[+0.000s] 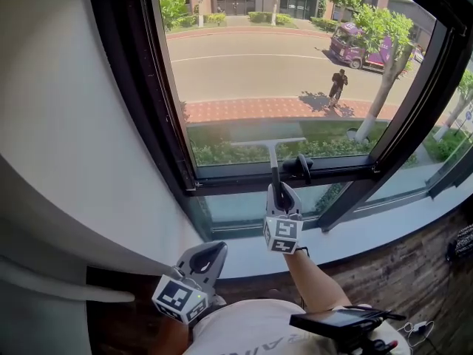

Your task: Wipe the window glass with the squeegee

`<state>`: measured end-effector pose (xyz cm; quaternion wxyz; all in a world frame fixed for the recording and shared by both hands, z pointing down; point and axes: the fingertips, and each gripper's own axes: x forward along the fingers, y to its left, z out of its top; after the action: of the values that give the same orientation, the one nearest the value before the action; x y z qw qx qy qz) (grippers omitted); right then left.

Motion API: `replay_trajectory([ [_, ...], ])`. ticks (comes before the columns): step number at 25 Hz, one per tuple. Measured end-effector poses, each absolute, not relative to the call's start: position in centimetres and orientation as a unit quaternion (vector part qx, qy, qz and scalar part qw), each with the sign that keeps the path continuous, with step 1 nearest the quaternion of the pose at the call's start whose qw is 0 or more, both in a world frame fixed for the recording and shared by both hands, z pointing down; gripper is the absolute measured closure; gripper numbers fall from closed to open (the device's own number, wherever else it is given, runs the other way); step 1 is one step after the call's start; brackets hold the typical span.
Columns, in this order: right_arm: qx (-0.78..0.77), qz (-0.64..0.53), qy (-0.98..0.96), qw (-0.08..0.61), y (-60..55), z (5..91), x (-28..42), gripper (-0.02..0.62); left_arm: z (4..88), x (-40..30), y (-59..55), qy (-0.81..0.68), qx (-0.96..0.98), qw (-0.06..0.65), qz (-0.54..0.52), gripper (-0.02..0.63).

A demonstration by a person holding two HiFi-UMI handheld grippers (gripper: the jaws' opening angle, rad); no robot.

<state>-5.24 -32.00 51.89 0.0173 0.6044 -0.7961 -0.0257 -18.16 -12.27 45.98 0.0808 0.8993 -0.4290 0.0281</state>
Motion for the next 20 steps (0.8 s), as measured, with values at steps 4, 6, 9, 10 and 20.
replay_trajectory([
  [4,0.605,-0.004,-0.796,0.03,-32.0,54.2,-5.0,0.492,46.3,-18.2,-12.2,-0.431,0.898,0.084,0.03,0.588],
  [6,0.604,0.003,-0.796,0.032,-32.0,54.9,-5.0,0.492,46.4,-18.0,-12.2,-0.429,0.899,0.085,0.031,0.588],
  [9,0.604,0.025,-0.796,0.034,-32.1,55.9,-4.9,0.492,46.4,-18.0,-12.1,-0.43,0.898,0.086,0.032,0.588],
  [10,0.604,0.034,-0.796,0.035,-32.2,56.3,-4.8,0.492,46.4,-18.0,-12.1,-0.431,0.898,0.087,0.033,0.588],
  [20,0.599,0.04,-0.799,0.044,-32.2,56.6,-4.7,0.492,46.7,-18.2,-12.3,-0.436,0.895,0.09,0.029,0.589],
])
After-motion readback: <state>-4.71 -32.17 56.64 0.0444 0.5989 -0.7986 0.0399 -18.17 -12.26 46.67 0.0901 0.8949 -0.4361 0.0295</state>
